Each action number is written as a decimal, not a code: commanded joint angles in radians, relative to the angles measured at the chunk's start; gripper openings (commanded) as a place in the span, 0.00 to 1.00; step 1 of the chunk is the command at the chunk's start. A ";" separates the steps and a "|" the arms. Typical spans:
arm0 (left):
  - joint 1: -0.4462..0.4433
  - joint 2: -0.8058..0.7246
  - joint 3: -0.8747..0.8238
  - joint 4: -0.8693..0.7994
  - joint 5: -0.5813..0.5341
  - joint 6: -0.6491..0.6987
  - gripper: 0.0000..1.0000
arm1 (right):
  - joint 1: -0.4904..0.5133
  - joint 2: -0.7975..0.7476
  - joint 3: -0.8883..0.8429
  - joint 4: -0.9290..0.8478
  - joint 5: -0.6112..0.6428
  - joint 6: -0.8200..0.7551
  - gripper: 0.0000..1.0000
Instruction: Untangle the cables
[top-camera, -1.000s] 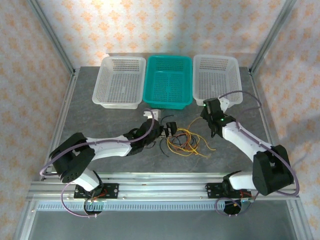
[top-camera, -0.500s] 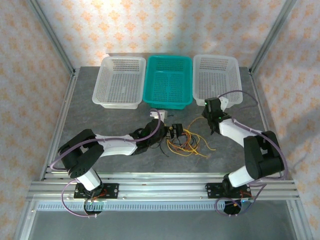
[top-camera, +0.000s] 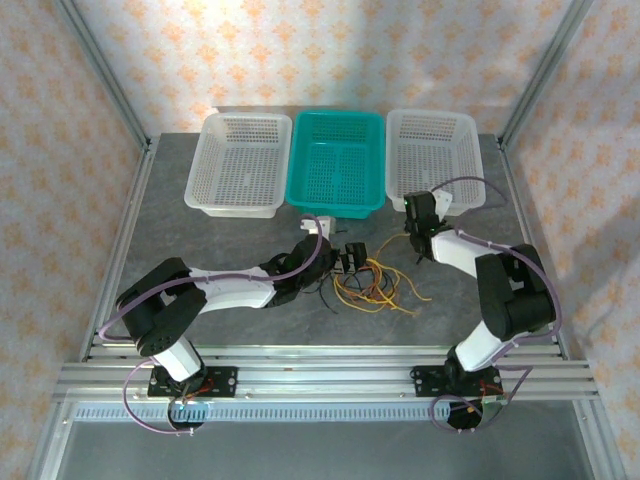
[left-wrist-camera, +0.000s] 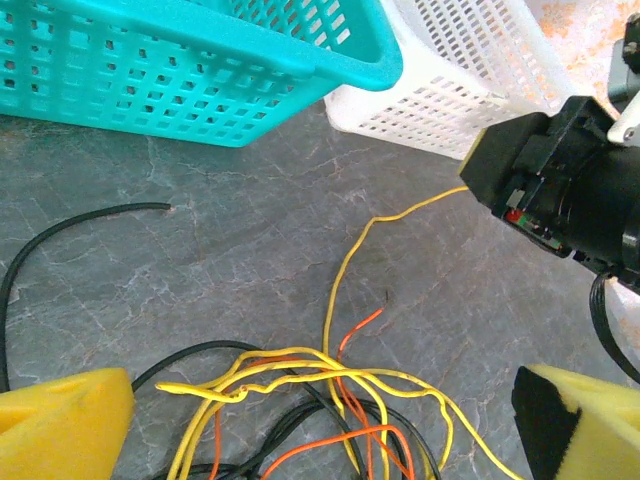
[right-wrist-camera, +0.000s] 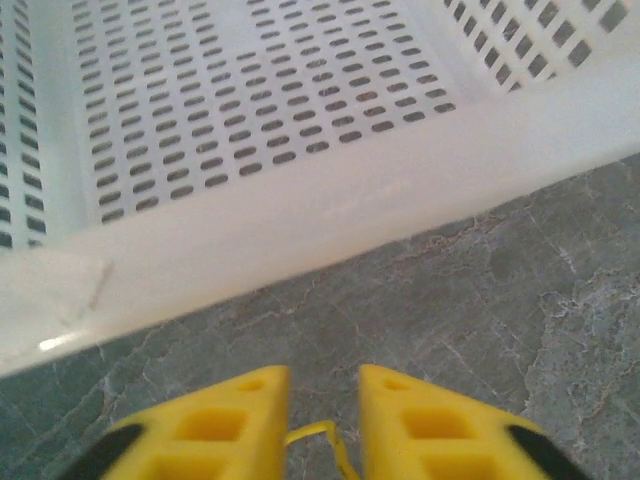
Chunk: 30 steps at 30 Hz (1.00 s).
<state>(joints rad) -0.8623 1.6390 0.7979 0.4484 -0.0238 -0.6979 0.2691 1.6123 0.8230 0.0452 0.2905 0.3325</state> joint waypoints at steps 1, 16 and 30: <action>-0.003 -0.011 0.020 -0.033 -0.034 0.009 0.98 | -0.004 -0.035 0.017 -0.036 0.056 0.010 0.15; 0.002 0.067 0.128 -0.064 -0.002 0.063 0.99 | -0.004 -0.285 -0.009 -0.161 0.111 0.020 0.00; 0.002 0.169 0.253 0.030 0.219 0.171 0.97 | -0.005 -0.427 0.087 -0.211 0.071 0.062 0.00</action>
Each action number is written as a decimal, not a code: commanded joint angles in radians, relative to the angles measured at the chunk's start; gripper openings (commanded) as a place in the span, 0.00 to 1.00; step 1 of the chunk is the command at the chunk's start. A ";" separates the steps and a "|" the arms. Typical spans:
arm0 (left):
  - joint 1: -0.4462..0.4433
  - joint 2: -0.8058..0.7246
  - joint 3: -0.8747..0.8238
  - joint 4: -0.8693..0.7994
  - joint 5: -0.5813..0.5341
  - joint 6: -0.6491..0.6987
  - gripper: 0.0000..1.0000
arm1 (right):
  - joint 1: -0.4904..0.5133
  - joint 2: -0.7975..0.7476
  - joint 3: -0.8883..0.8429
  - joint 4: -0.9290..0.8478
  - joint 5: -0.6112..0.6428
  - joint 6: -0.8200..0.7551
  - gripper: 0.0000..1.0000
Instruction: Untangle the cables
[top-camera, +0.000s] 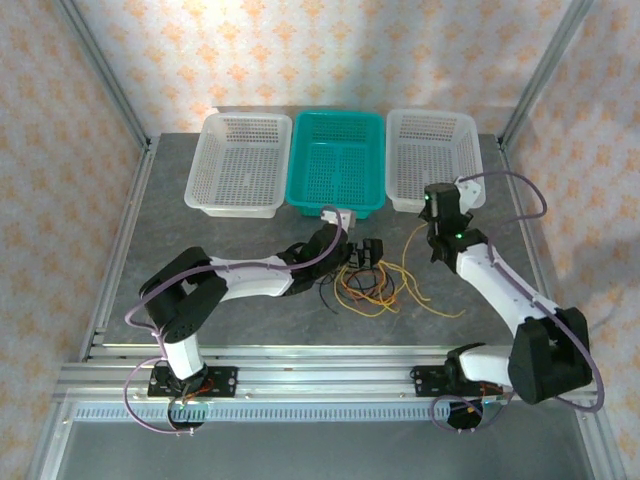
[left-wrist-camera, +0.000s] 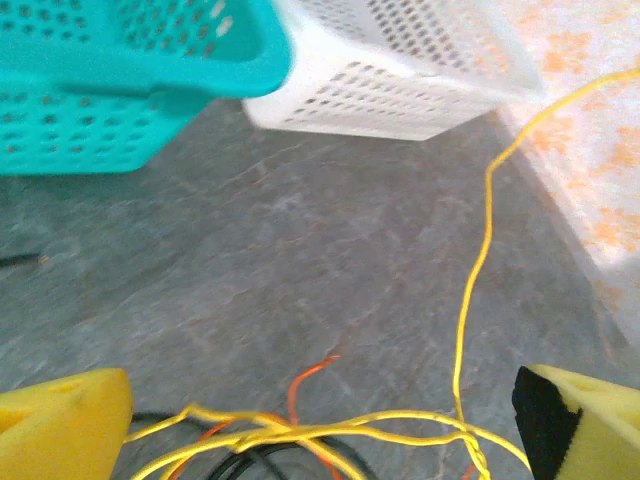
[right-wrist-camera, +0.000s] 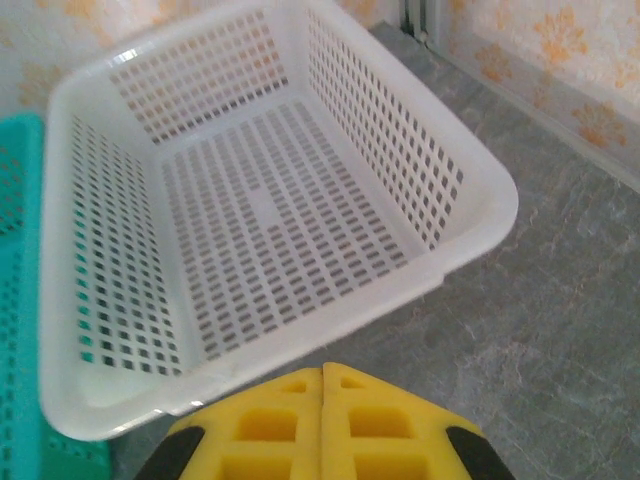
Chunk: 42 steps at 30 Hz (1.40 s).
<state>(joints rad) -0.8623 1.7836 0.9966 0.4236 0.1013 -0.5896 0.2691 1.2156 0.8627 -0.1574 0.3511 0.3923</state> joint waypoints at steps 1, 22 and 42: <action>0.002 0.031 0.069 0.059 0.115 0.069 0.97 | -0.005 -0.031 0.057 -0.011 -0.011 0.002 0.00; 0.099 0.246 0.303 0.054 0.455 0.151 0.80 | -0.005 -0.076 0.054 0.085 -0.317 -0.016 0.00; 0.100 0.289 0.375 0.061 0.494 0.127 0.22 | -0.005 -0.064 0.070 0.071 -0.324 -0.008 0.00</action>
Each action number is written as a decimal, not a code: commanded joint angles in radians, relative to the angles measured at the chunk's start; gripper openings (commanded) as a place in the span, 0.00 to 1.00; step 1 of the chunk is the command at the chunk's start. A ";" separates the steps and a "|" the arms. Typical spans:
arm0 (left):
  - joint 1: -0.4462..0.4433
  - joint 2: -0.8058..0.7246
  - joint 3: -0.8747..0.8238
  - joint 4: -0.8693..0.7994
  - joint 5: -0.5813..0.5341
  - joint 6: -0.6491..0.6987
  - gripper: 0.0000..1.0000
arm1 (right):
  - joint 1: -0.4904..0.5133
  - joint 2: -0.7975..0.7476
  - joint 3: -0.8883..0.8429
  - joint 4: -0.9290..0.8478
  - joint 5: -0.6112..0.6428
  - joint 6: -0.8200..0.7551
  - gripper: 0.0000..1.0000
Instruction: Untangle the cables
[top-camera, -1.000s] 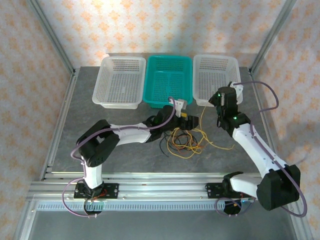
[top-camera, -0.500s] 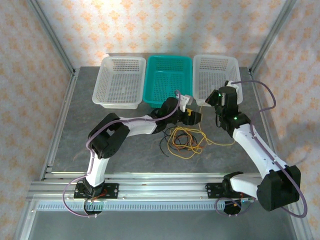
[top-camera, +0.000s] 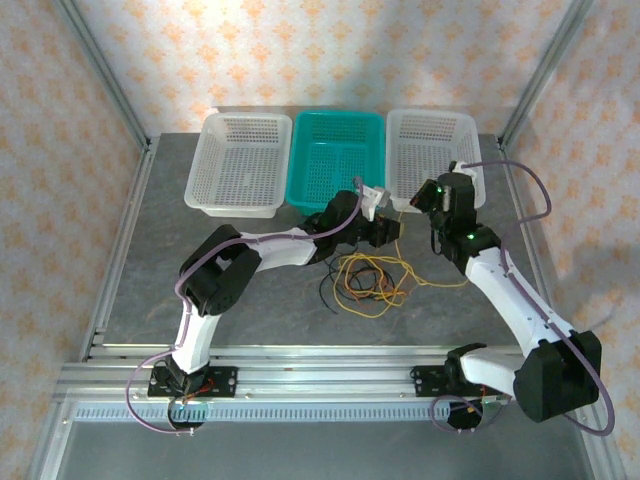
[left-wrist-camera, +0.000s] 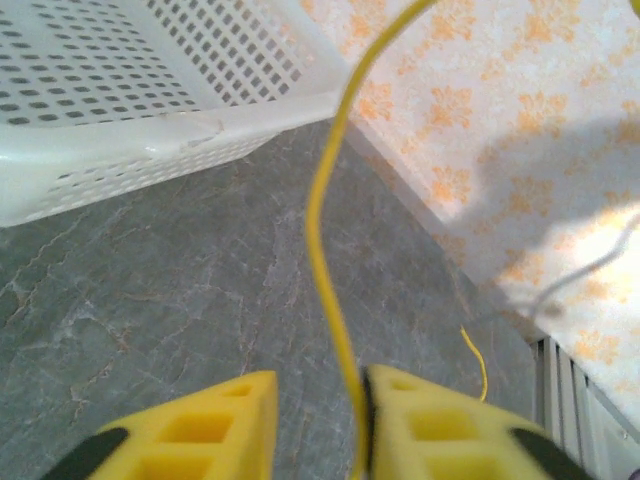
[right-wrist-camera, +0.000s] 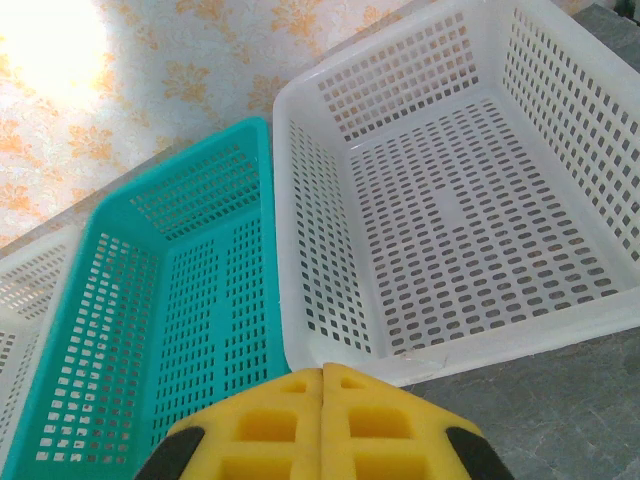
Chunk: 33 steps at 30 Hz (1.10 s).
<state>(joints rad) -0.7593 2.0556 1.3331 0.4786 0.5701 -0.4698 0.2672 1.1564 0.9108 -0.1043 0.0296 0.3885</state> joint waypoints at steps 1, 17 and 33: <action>-0.003 0.017 0.046 -0.005 0.024 0.015 0.17 | -0.003 -0.003 0.022 0.018 -0.002 -0.009 0.00; 0.006 -0.096 0.078 -0.221 -0.325 0.111 0.00 | -0.003 -0.185 -0.074 -0.136 0.145 -0.009 0.74; 0.015 -0.181 0.022 -0.209 -0.332 0.072 0.00 | 0.019 -0.069 -0.292 0.019 -0.283 -0.008 0.77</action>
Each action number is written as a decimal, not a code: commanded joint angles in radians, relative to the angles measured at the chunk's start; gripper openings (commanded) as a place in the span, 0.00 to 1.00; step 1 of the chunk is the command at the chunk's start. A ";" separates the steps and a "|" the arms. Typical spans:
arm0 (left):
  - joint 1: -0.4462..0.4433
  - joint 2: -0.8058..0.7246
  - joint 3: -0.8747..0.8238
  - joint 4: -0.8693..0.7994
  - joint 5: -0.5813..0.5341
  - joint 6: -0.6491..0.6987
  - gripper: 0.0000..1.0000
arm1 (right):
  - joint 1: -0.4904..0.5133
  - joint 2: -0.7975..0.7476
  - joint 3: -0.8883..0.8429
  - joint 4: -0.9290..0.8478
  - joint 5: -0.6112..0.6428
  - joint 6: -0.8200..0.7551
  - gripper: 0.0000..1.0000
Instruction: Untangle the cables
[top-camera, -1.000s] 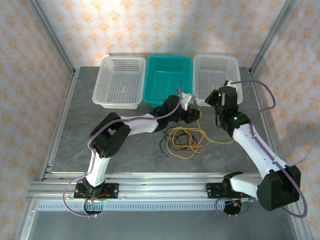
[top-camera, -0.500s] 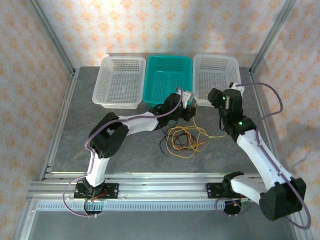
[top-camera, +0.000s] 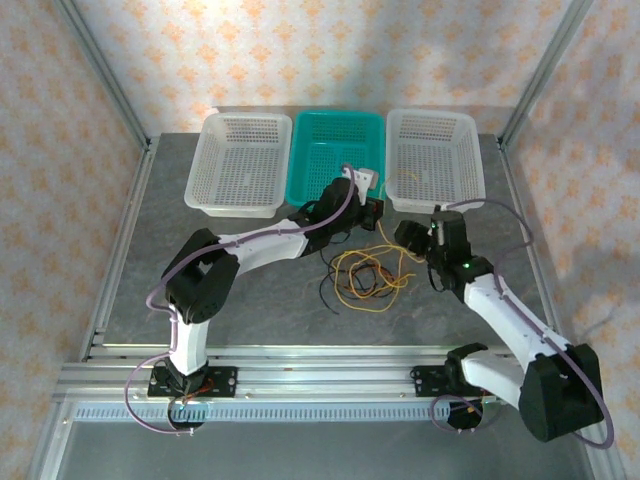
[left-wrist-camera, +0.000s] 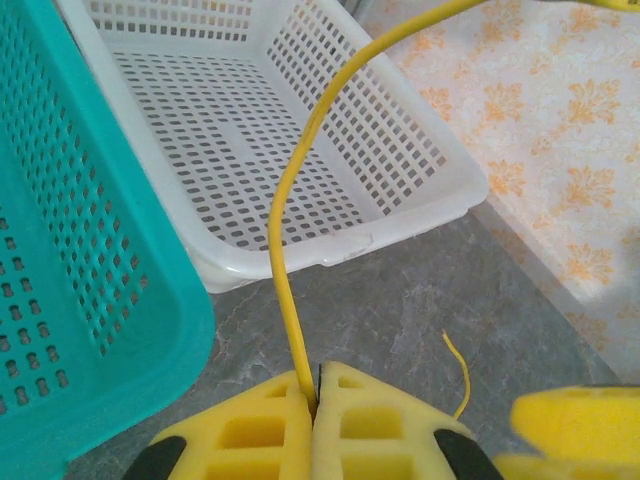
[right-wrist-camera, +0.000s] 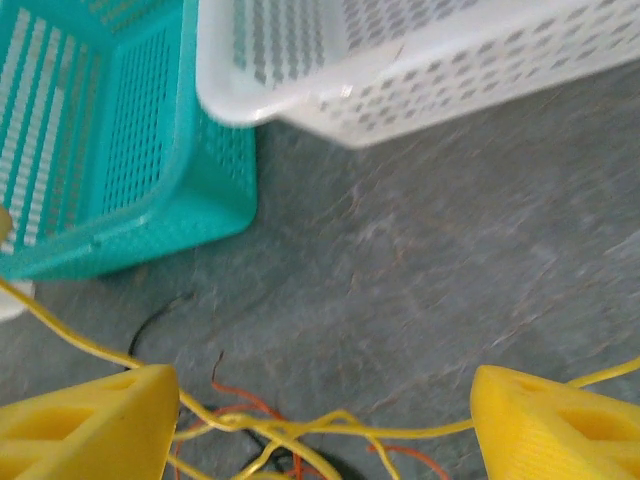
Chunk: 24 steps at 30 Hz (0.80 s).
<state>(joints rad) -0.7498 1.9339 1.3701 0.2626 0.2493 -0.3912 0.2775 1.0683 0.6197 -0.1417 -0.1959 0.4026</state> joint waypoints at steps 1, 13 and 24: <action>0.006 -0.063 -0.022 0.010 -0.011 -0.006 0.00 | 0.009 0.037 0.001 0.054 -0.039 -0.022 0.77; 0.007 -0.105 -0.038 -0.001 -0.015 0.002 0.00 | 0.037 0.222 0.032 0.110 -0.067 -0.039 0.78; 0.015 -0.147 -0.038 -0.023 -0.010 0.010 0.00 | 0.040 0.327 0.072 0.066 0.060 0.026 0.76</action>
<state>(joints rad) -0.7441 1.8511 1.3338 0.2314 0.2493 -0.3908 0.3119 1.3834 0.6640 -0.0593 -0.1997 0.4080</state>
